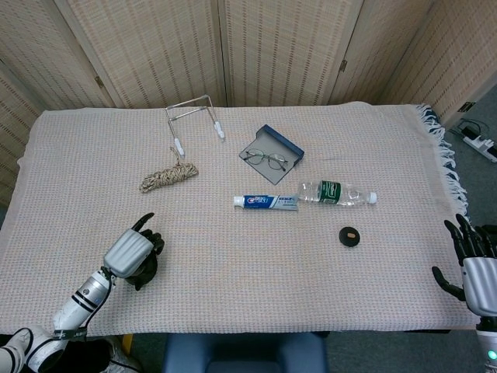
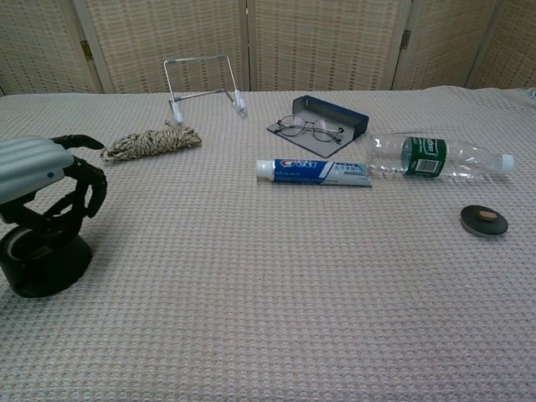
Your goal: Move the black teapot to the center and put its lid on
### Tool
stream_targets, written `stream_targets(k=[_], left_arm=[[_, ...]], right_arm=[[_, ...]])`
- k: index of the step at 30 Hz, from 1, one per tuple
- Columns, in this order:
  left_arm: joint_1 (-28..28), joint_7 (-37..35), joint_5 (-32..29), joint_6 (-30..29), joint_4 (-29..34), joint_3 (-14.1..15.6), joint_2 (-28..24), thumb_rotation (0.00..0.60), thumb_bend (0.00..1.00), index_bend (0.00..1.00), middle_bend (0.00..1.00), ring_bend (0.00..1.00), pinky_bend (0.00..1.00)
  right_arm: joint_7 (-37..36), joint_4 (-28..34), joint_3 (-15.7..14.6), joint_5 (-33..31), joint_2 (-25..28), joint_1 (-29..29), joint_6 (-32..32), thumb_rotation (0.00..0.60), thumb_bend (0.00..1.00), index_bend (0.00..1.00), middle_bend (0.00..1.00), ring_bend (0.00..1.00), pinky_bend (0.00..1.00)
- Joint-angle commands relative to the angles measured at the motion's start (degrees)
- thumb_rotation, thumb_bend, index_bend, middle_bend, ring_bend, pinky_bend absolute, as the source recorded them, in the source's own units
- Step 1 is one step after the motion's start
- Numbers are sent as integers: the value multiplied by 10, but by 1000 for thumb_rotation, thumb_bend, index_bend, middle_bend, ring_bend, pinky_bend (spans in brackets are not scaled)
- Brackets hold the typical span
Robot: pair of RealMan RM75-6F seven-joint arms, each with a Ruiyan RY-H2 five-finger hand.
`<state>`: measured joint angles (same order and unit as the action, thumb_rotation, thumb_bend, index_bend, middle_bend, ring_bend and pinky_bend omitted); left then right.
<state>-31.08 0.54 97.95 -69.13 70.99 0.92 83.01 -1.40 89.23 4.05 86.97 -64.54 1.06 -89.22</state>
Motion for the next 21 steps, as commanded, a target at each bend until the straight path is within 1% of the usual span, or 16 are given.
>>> stream_targets(k=[1,5,13,21], left_arm=[[-1,-12,3,-8,-5,1,3,600,485,628,554,538,103],[-2,-27,7,-25,-9,-2,3,600,487,650,602,583,111],[-10,-49,8,-49,9,-16,-5,600,490,669,607,587,111],[-37,-51,2,-43,51,-43,-15,600,491,671,607,586,111]], right_arm=[[0,0,0,0,0,0,0,600,325,0,0,146,78],[0,-1,1,-3,0,1,3,600,324,0,0,146,79],[-4,-4,1,-3,-1,0,3,600,324,0,0,145,79],[-11,-8,-1,-1,-2,-2,0,600,324,0,0,146,79]])
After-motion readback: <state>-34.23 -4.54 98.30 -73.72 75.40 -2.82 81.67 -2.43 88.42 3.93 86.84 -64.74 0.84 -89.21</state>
